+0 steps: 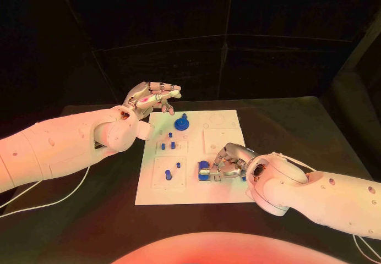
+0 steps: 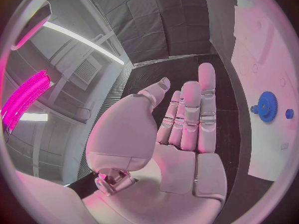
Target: Assemble the parts on the task board
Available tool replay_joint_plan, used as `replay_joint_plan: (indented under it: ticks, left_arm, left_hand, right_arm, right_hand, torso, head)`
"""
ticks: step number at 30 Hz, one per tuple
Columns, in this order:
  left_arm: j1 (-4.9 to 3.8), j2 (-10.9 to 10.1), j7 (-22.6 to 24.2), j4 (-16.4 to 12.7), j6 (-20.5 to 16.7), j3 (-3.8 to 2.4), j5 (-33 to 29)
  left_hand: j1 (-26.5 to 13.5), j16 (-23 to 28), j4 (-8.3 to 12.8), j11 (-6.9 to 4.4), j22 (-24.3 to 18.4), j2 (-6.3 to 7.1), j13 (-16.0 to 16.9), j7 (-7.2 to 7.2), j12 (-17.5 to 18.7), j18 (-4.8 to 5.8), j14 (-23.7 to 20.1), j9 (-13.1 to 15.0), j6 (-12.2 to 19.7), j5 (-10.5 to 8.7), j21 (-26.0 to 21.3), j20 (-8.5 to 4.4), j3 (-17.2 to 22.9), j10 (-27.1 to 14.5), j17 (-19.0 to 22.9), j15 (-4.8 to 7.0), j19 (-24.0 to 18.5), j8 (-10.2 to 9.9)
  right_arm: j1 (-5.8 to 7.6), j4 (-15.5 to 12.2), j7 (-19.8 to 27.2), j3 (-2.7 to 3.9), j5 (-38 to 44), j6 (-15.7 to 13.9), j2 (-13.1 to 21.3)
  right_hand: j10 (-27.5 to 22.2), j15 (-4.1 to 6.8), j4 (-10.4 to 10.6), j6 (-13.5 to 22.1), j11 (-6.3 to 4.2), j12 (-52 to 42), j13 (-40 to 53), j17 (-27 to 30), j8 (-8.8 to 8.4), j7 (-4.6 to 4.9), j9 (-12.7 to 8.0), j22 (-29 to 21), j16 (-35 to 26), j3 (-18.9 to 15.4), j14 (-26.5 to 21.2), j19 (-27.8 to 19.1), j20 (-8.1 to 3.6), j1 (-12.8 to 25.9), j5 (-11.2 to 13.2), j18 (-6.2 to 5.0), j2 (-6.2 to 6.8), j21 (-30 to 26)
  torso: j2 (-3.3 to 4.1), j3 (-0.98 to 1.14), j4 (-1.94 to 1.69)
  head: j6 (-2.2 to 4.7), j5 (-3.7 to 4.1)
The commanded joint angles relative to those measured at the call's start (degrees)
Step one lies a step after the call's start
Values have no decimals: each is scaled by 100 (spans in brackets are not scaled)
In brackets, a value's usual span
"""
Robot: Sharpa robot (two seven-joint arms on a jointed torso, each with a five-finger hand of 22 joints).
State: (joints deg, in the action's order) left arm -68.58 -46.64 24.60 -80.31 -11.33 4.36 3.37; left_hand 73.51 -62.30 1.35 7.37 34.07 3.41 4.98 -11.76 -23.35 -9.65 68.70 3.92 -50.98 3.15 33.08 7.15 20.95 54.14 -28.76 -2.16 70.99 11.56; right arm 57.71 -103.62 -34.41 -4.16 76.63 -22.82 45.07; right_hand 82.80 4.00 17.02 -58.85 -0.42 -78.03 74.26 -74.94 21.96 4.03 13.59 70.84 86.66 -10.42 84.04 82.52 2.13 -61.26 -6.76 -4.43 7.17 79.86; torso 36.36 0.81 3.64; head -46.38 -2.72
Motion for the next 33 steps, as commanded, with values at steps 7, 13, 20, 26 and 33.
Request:
replay_joint_plan:
  ticks: [7, 13, 20, 26, 33]
  left_arm:
    - [-7, 4, 15, -2, 73, -2, -9]
    - [-7, 1, 13, -5, 73, -2, -9]
    - [-7, -1, 7, -9, 77, -2, -9]
    - [-7, -14, 3, -13, 76, -2, -9]
    - [-7, -21, -4, -18, 80, -2, -9]
  left_hand:
    - [17, -36, -2, 3, -6, -46, 8, 6, -20, -76, -33, 7, 32, 24, -29, 53, -30, -47, -7, -6, -2, 19]
    - [17, -36, -2, 3, -6, -46, 8, 6, -20, -76, -33, 7, 32, 24, -29, 53, -30, -47, -7, -6, -2, 19]
    - [17, -36, -2, 3, -6, -46, 8, 6, -20, -76, -33, 7, 32, 24, -29, 53, -30, -47, -7, -6, -2, 19]
    - [17, -36, -2, 3, -6, -46, 8, 6, -20, -76, -33, 7, 32, 24, -29, 53, -30, -47, -7, -6, -2, 19]
    - [17, -36, -2, 3, -6, -46, 8, 6, -20, -76, -33, 7, 32, 24, -29, 53, -30, -47, -7, -6, -2, 19]
  right_arm:
    - [8, -117, 31, 3, 65, 211, 58]
    - [9, -65, -28, 3, 160, 206, 20]
    - [9, 26, -102, 3, 224, 217, -31]
    - [9, 35, -121, 3, 239, 285, -19]
    - [10, -6, -116, 3, 248, 382, 29]
  right_hand:
    - [-14, 32, -19, -5, -15, 5, 42, -581, 38, -24, 34, 28, -25, 143, 409, -1, -14, 25, -79, 48, -125, -6]
    - [6, 62, -138, -101, -50, 18, 78, -614, 114, -67, 91, 42, -22, 291, 417, 7, -40, -541, -302, 50, -466, 0]
    - [31, 87, -229, -167, -81, 10, 120, -651, 196, -100, 141, 51, -13, 319, 425, 13, -63, -810, -387, 52, -670, 4]
    - [41, 98, -333, -169, -92, 14, 140, -663, 238, -110, 171, 60, -13, 270, 427, 18, -76, -969, -525, 54, -693, 6]
    - [46, 104, -536, -154, -97, 29, 154, -673, 275, -115, 199, 58, -15, 189, 428, 16, -82, -1204, -539, 54, -623, 1]
  torso:
    - [4, -1, -1]
    - [4, -5, -6]
    - [3, -4, -6]
    - [5, -2, 2]
    - [0, -1, 0]
  head:
    - [6, 11]
    - [13, 21]
    - [6, 22]
    - [-1, 10]
    - [-14, 14]
